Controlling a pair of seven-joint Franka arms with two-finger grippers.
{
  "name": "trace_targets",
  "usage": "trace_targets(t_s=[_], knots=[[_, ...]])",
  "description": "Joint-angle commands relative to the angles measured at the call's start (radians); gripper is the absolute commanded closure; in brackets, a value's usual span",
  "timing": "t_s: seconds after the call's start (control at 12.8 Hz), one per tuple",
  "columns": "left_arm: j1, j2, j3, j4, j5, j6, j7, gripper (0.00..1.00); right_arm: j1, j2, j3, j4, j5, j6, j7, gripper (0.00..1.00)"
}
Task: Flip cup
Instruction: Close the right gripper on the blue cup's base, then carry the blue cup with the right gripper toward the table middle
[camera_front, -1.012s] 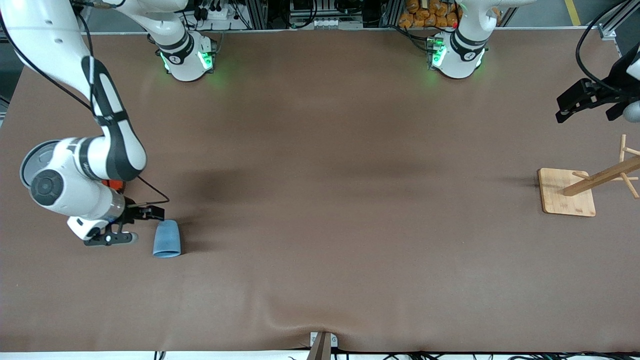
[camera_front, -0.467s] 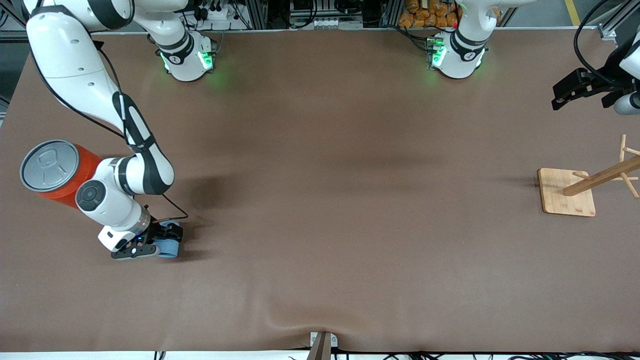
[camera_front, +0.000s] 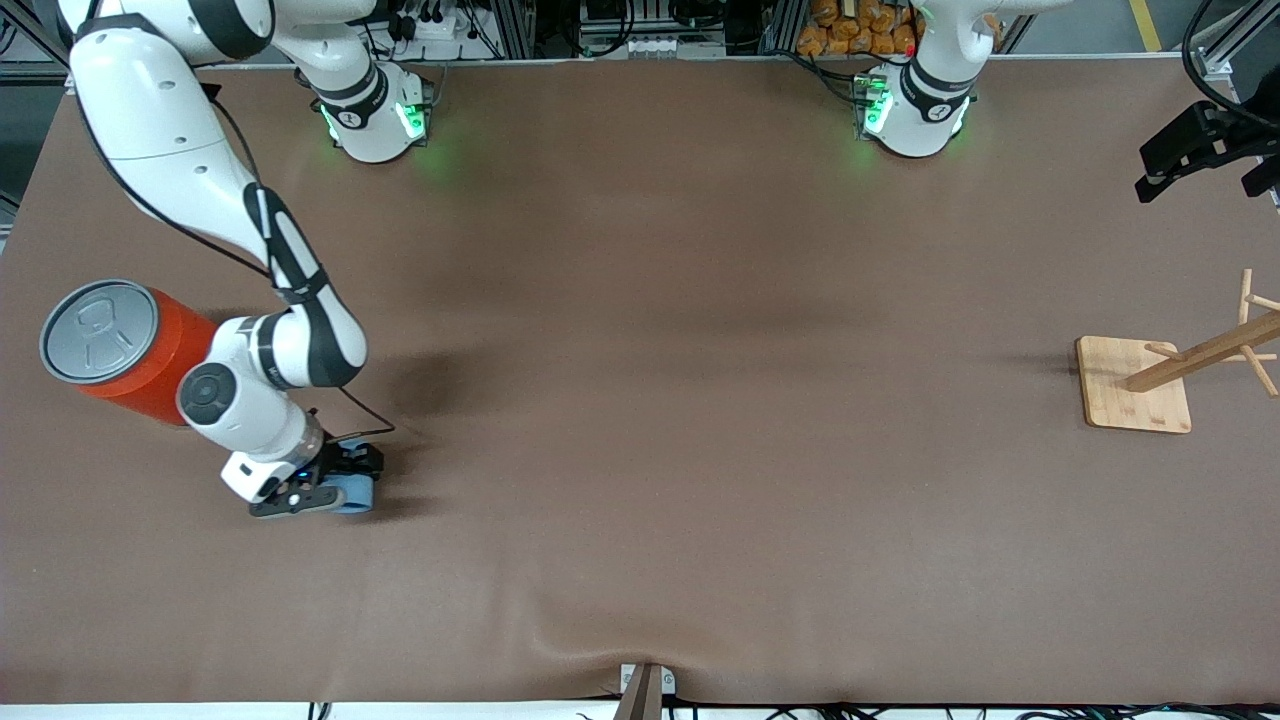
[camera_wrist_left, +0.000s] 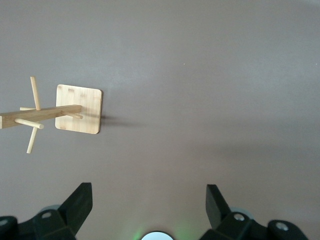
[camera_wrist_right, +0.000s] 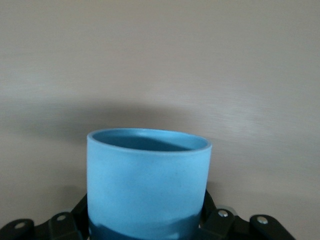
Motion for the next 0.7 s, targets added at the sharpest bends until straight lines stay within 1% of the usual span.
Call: trace_targets(t_s=[0.0, 0.16, 0.39, 0.47, 0.54, 0.62], knots=[[0.026, 0.011, -0.003, 0.025, 0.036, -0.009, 0.004, 0.00, 0.106, -0.088, -0.001, -0.050, -0.006, -0.004, -0.006, 0.71], [0.040, 0.008, -0.007, 0.037, 0.038, -0.009, 0.022, 0.00, 0.218, -0.102, -0.001, -0.043, -0.006, 0.005, -0.004, 0.71], [0.037, 0.008, -0.013, 0.037, 0.036, -0.009, 0.021, 0.00, 0.379, -0.098, -0.001, -0.043, -0.006, 0.069, 0.008, 0.71], [0.037, 0.009, -0.013, 0.037, 0.036, -0.009, 0.021, 0.00, 0.420, -0.093, -0.001, -0.043, -0.006, 0.092, 0.008, 0.70], [0.037, 0.008, -0.010, 0.037, 0.036, -0.009, 0.021, 0.00, 0.453, -0.092, -0.001, -0.043, -0.008, 0.118, 0.007, 0.67], [0.038, 0.008, -0.009, 0.037, 0.033, -0.009, 0.022, 0.00, 0.483, -0.090, -0.003, -0.042, -0.018, 0.144, -0.006, 0.67]])
